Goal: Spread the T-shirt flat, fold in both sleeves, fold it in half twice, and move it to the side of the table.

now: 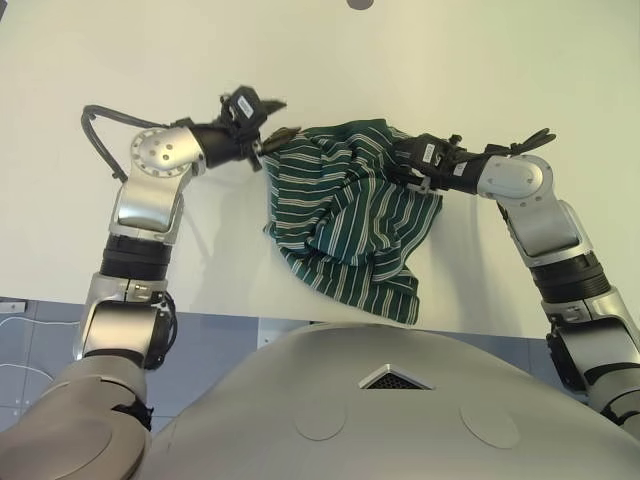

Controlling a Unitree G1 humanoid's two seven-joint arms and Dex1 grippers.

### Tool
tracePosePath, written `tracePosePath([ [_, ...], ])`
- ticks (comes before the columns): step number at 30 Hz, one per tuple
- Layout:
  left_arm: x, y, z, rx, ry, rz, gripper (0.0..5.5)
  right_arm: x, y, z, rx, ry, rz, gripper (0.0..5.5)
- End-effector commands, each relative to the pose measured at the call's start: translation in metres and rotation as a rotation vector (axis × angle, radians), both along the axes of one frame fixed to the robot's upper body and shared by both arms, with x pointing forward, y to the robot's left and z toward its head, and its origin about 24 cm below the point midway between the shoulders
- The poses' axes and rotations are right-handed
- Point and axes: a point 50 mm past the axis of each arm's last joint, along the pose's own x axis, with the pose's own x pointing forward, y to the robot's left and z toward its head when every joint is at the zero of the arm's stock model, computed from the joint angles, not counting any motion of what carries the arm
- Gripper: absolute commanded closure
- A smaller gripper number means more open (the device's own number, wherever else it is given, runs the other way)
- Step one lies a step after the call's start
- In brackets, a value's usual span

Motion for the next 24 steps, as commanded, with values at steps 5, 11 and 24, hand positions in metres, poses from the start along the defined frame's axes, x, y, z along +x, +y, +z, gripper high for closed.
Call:
tracePosePath([
  [5,-0.009,0.022,0.004,0.127,0.005,-0.019,3.31,-0.012,-0.017,-0.005,-0.051,0.061,-0.031,3.52],
  [11,-0.01,0.044,0.038,0.09,0.011,-0.023,3.31,-0.018,-0.021,0.007,-0.007,0.088,-0.032,3.52],
  [24,0.021,0.03,0.023,-0.193,0.183,0.082,3.49,0.005,-0.025,0.035,0.109,-0.037,-0.103,3.52],
])
